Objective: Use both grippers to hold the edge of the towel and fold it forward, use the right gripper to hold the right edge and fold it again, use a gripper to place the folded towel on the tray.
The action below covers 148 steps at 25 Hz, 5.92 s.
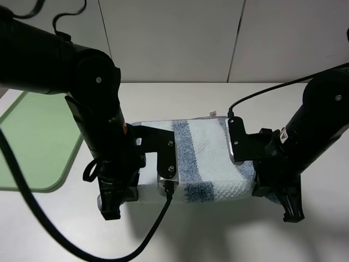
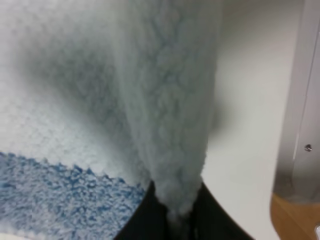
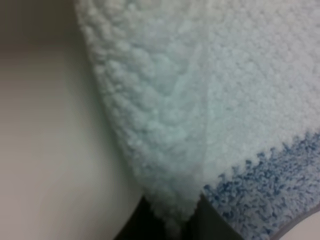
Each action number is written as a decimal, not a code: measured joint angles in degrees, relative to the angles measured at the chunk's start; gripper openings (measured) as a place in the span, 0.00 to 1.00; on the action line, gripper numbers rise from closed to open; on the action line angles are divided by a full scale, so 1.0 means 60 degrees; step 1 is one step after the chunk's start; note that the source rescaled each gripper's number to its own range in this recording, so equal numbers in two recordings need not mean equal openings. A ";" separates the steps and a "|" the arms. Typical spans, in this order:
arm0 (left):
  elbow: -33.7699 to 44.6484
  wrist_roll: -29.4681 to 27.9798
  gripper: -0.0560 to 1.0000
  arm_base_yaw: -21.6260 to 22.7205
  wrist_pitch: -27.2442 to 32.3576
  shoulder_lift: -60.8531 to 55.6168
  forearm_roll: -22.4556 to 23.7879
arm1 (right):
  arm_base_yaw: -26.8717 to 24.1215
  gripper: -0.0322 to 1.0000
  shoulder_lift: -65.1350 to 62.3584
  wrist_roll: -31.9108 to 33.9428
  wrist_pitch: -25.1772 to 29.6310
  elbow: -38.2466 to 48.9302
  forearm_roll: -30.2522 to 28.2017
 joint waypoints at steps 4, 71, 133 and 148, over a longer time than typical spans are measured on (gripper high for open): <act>0.0000 -0.0092 0.05 0.0000 0.0324 -0.0439 -0.0041 | 0.0000 0.03 -0.0494 0.0217 0.0707 0.0000 0.0208; -0.0019 -0.2222 0.05 0.0021 -0.2907 0.0358 0.2797 | 0.0000 0.03 -0.0979 0.1449 -0.0553 -0.0482 -0.1750; 0.3109 -0.8269 0.99 0.0359 0.2521 -1.3195 0.2781 | 0.0000 1.00 -0.1930 0.7623 0.0680 -0.0546 -0.1230; 0.4313 -0.9030 0.99 0.0359 0.3389 -1.5691 0.3141 | 0.0000 1.00 -0.1930 0.7623 0.0448 -0.0553 -0.1048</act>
